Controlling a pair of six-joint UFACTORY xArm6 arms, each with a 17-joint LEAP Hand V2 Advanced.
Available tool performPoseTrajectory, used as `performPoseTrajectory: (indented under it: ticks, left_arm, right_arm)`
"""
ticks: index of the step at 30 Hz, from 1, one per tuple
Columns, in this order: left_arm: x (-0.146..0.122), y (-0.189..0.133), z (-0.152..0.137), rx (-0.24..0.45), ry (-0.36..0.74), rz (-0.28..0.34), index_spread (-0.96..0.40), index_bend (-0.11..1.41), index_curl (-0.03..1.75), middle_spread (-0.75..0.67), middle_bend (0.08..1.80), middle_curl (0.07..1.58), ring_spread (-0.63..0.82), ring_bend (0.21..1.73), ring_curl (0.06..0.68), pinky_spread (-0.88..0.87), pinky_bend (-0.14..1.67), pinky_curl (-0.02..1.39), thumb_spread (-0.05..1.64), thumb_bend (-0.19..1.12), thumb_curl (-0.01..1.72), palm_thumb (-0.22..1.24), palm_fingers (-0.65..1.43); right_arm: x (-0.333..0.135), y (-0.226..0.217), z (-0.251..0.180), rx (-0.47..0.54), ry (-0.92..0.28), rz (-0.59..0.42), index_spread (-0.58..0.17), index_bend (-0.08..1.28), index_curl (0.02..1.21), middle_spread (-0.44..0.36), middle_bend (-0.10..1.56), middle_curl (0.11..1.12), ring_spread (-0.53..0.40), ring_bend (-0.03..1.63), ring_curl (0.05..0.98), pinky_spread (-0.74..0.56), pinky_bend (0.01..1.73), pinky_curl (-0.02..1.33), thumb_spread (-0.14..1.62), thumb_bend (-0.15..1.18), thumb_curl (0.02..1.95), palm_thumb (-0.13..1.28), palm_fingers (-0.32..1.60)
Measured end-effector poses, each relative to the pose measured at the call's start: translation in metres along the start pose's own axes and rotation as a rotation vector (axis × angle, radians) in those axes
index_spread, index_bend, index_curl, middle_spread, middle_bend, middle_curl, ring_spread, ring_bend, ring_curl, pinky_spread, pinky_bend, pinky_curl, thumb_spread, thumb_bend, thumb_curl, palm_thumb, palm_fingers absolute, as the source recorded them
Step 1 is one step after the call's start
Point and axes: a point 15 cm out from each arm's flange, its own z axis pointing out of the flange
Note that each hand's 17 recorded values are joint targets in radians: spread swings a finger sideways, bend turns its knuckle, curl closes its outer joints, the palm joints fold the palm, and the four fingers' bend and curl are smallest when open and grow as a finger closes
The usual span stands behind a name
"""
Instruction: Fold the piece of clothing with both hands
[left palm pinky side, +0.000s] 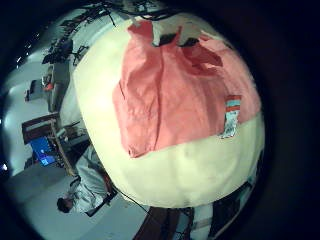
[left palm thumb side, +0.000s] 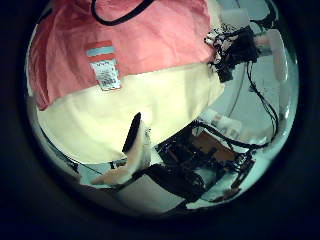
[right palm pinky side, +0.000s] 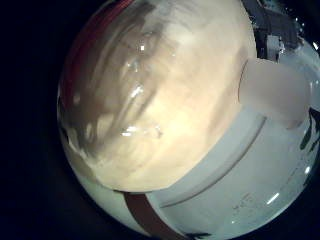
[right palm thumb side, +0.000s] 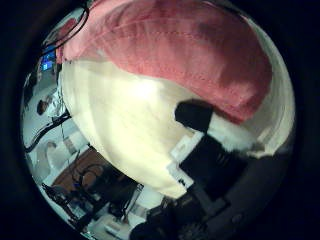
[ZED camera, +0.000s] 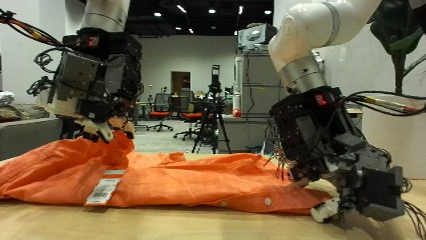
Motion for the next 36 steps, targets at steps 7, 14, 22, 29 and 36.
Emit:
performPoseTrajectory:
  ticks: [7,14,22,29,36]
  left_arm:
    - [-0.001,-0.001,0.004,-0.010,-0.002,0.005,0.07,0.15,0.25,0.42,0.17,0.21,0.57,0.39,0.224,0.56,0.26,0.32,1.13,-0.02,0.36,0.40,-0.07]
    - [-0.004,0.002,0.006,-0.025,-0.013,0.007,0.07,0.15,0.25,0.41,0.17,0.22,0.57,0.38,0.224,0.55,0.26,0.32,1.13,-0.02,0.36,0.40,-0.06]
    - [-0.005,0.002,0.015,-0.041,-0.006,0.003,0.07,0.15,0.26,0.39,0.17,0.22,0.57,0.38,0.224,0.55,0.26,0.32,1.13,-0.02,0.36,0.40,-0.06]
    - [-0.009,0.005,0.031,-0.064,0.006,-0.006,0.07,0.15,0.26,0.39,0.17,0.22,0.56,0.38,0.225,0.55,0.26,0.32,1.13,-0.02,0.36,0.40,-0.06]
    - [-0.005,0.004,0.056,-0.090,0.021,-0.001,0.07,0.15,0.26,0.38,0.17,0.22,0.56,0.38,0.225,0.55,0.26,0.32,1.13,-0.02,0.35,0.40,-0.06]
  right_arm:
    - [0.010,0.003,-0.003,0.007,0.018,0.018,-0.372,0.64,0.58,-0.193,0.80,0.54,-0.287,0.91,0.417,-0.49,0.69,0.37,0.87,-0.01,0.40,0.88,1.56]
    - [0.039,0.017,-0.019,0.060,0.020,0.073,-0.299,0.90,0.69,-0.143,1.08,0.65,-0.231,1.15,0.521,-0.43,1.01,0.52,0.91,0.08,0.51,1.12,1.40]
    - [0.053,0.059,-0.038,0.105,0.028,0.114,-0.239,1.05,0.76,-0.116,1.24,0.71,-0.200,1.30,0.588,-0.34,1.17,0.62,0.92,0.08,0.61,1.16,1.25]
    - [0.070,0.082,-0.083,0.209,0.067,0.154,-0.217,1.09,0.77,-0.104,1.29,0.71,-0.189,1.34,0.605,-0.31,1.21,0.65,0.93,0.05,0.68,1.16,1.20]
    - [0.079,0.099,-0.124,0.305,0.093,0.196,-0.209,1.10,0.77,-0.103,1.31,0.71,-0.190,1.36,0.612,-0.30,1.22,0.67,0.95,0.02,0.73,1.15,1.18]
